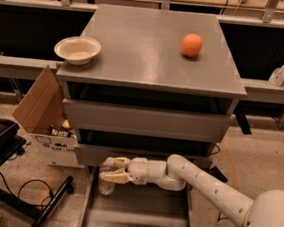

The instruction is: Pick water bottle from bottom drawer and place on counter

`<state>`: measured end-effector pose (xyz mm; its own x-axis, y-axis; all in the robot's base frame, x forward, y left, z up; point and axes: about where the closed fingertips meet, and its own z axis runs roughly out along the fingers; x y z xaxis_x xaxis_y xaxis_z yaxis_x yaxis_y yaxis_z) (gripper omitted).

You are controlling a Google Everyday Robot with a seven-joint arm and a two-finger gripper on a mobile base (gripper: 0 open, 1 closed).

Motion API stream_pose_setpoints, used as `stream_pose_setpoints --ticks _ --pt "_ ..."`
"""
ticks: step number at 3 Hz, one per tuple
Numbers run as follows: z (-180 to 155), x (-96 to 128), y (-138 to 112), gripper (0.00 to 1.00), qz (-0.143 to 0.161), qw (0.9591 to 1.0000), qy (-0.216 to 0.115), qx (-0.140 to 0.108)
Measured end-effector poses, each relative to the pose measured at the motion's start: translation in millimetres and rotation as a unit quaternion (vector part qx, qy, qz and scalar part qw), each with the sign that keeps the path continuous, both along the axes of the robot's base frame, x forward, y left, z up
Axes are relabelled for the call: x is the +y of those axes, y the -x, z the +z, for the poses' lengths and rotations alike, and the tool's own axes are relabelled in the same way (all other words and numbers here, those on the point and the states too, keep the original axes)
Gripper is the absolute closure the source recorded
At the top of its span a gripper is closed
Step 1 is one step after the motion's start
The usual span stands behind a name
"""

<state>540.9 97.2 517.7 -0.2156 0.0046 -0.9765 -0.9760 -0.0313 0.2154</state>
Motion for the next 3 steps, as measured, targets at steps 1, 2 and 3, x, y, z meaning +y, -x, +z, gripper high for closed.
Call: stream_pose_setpoints --ticks 1,2,3 --pt "0.0 0.0 0.0 1.0 0.0 1.0 0.0 0.0" --pt "44.2 -1.0 4.5 1.0 -0.004 0.9999 -0.006 0.01" --pt "103.5 -10.0 3.9 1.0 -0.021 0.9991 -0.03 0.022"
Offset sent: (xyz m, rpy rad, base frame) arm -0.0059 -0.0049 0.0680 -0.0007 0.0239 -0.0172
